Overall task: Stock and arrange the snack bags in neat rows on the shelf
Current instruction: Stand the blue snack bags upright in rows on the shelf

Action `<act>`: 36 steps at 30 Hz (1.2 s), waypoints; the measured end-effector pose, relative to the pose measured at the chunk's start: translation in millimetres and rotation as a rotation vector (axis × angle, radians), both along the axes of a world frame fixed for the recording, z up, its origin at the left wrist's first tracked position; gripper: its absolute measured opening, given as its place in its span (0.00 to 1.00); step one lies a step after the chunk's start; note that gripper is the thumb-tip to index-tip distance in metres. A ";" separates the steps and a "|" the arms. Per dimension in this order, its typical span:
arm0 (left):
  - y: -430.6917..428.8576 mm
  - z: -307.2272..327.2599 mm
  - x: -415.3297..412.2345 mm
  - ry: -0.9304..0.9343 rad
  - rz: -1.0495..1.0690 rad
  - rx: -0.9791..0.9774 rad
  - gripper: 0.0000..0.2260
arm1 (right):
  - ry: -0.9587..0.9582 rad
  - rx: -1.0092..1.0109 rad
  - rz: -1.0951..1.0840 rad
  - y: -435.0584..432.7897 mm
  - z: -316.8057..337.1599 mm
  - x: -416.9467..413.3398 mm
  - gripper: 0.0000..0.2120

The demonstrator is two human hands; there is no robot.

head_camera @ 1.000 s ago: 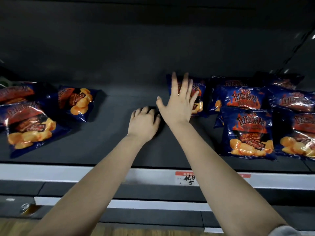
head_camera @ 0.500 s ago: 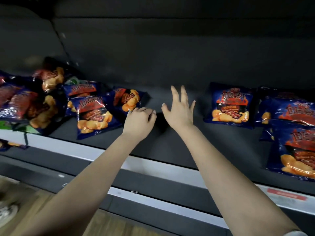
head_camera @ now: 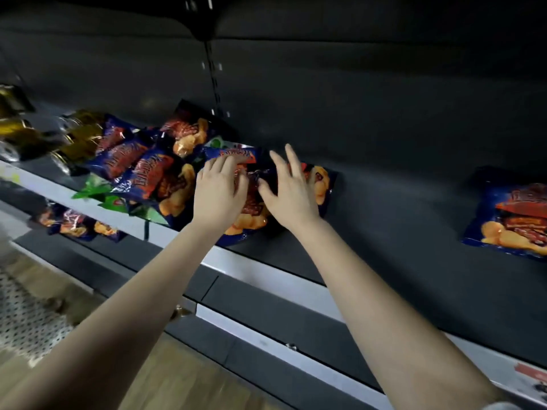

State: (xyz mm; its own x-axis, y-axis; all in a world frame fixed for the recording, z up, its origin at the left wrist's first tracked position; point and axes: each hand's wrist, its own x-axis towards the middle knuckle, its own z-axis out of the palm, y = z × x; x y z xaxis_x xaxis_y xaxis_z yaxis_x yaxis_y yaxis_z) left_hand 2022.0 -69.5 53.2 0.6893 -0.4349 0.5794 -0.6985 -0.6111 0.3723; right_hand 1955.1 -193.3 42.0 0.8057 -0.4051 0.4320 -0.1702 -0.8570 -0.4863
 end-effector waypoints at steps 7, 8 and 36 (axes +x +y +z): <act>41.2 -21.1 18.5 0.129 0.096 -0.063 0.15 | 0.219 -0.204 0.151 43.9 -12.4 18.6 0.40; 44.8 -26.1 18.3 0.150 0.103 -0.052 0.15 | 0.271 -0.223 0.138 46.1 -17.7 20.3 0.41; 73.0 -48.8 -13.4 0.248 0.121 0.031 0.19 | 0.283 -0.109 0.125 45.3 -41.5 14.8 0.41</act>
State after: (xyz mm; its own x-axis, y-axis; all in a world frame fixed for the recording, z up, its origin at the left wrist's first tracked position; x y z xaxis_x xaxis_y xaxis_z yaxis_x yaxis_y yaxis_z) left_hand 2008.6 3.4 4.4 0.8565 -0.3559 0.3739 -0.5095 -0.6986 0.5023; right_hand 1970.0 -148.0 0.5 0.9405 -0.2593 0.2196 -0.1756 -0.9242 -0.3391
